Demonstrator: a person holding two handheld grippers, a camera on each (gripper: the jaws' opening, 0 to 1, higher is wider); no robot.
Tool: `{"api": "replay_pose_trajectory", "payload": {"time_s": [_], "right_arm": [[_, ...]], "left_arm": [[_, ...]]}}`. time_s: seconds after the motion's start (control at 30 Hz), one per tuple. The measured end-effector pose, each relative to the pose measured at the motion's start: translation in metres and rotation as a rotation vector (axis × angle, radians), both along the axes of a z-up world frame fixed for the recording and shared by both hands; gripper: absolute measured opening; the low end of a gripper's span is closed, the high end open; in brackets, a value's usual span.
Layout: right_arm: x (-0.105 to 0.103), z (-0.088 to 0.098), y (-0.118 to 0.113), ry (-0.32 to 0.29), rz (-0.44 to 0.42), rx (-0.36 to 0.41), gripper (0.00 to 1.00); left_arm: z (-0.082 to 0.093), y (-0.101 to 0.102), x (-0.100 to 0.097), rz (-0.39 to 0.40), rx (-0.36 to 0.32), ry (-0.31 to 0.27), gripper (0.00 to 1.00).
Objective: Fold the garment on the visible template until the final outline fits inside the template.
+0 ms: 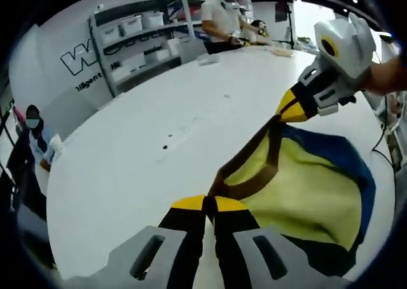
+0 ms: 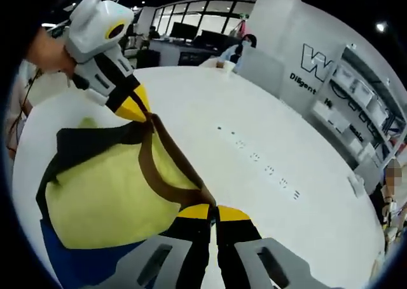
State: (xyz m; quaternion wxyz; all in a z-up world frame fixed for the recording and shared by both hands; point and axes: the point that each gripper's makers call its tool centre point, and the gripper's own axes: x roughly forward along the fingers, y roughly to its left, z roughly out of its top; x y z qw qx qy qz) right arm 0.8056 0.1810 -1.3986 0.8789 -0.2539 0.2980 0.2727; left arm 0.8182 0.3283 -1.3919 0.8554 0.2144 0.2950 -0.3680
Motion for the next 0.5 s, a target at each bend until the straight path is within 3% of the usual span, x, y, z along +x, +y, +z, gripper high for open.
{"api": "replay_pose_trajectory", "payload": {"time_s": [0.37,0.5], "right_arm": [[0.003,-0.012,-0.001,0.032,-0.021,0.0,0.0],[0.003,-0.013,0.001,0.023,-0.004,-0.006,0.0]], "left_arm": [[-0.012,0.0,0.003,0.012,0.007,0.018,0.12],[-0.017,-0.001,-0.001,0.01,0.012,0.034,0.21]]}}
